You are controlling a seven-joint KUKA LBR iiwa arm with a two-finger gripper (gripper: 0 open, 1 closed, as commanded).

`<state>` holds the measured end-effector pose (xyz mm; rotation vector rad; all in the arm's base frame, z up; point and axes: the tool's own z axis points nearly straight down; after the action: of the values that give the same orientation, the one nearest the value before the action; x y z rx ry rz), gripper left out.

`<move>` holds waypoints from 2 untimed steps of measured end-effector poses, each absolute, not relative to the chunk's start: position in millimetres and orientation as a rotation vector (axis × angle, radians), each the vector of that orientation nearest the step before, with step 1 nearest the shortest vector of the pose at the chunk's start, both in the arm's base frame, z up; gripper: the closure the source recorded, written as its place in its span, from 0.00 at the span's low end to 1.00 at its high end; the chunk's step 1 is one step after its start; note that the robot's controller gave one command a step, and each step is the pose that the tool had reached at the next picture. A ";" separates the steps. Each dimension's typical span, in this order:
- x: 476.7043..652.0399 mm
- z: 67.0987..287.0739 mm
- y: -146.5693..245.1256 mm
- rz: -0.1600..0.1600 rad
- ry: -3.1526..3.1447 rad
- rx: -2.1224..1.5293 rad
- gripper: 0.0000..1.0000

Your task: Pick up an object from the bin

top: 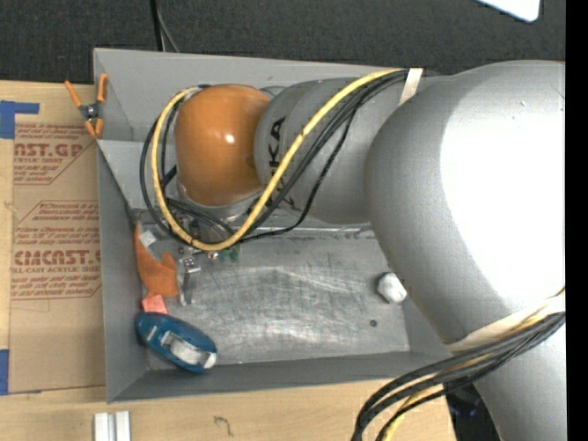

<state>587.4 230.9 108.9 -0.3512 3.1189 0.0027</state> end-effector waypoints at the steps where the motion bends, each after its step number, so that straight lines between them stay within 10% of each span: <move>1: 532.9 75.7 244.6 0.007 3.087 -0.441 1.00; 2: 538.2 79.3 244.3 0.010 3.069 -0.433 0.00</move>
Offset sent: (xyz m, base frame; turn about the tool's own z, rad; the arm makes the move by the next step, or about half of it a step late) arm 0.0000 0.0000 0.0000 0.0000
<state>538.2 244.3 79.3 -0.4326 3.0694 0.0103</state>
